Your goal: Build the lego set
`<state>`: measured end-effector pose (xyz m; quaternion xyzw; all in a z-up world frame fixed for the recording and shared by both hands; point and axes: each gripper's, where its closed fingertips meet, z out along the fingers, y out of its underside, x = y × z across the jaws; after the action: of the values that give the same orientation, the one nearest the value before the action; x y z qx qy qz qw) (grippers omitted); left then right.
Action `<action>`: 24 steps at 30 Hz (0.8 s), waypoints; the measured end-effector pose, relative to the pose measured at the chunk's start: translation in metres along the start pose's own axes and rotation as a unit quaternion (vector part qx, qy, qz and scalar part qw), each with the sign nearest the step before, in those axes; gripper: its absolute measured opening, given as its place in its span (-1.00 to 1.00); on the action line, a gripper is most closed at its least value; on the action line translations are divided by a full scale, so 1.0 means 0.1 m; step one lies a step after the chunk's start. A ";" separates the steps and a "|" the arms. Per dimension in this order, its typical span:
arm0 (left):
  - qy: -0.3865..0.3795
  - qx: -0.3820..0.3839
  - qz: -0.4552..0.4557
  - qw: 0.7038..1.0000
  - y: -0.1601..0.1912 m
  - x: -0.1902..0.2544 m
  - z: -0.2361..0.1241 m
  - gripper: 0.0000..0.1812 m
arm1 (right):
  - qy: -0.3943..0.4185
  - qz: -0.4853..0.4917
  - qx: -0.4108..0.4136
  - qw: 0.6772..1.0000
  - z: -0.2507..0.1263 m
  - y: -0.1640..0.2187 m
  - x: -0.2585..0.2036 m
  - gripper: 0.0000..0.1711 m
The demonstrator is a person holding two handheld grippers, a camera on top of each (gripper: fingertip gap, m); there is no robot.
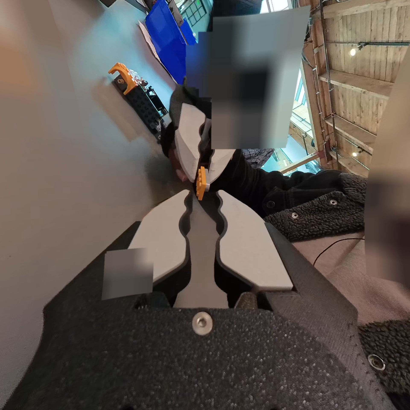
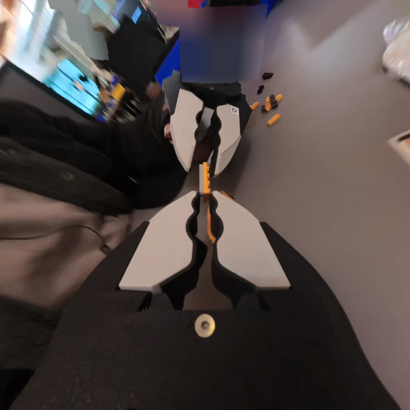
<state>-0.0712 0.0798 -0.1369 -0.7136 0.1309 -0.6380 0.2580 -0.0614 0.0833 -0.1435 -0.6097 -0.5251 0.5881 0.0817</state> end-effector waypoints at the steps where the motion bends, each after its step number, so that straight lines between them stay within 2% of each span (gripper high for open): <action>1: 0.002 -0.004 -0.004 1.000 0.01 0.00 0.00 -0.78 | 0.026 -0.049 -0.012 0.998 0.01 0.02 0.01 -0.91; 6: 0.006 -0.025 -0.014 1.000 0.09 -0.01 0.04 -0.74 | 0.128 -0.269 -0.033 0.954 0.04 0.08 -0.02 -0.91; 13: 0.002 -0.037 0.005 0.999 0.13 -0.01 0.05 -0.81 | 0.204 -0.398 -0.038 0.893 0.06 0.07 -0.01 -0.91; 16: -0.003 -0.038 0.048 0.998 0.12 0.03 0.05 -0.81 | 0.203 -0.403 -0.027 0.892 0.06 0.04 -0.03 -0.91; 19: -0.022 -0.040 0.130 0.990 0.12 0.05 0.05 -0.81 | 0.191 -0.391 -0.025 0.900 0.06 0.05 -0.06 -0.88; 24: -0.067 -0.041 0.286 0.955 0.11 0.08 0.05 -0.82 | 0.144 -0.326 -0.021 0.934 0.05 0.09 -0.10 -0.75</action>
<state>-0.0636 0.0675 -0.1366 -0.6976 0.3379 -0.4820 0.4085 -0.0581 0.0695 -0.1453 -0.4847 -0.6898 0.4238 0.3311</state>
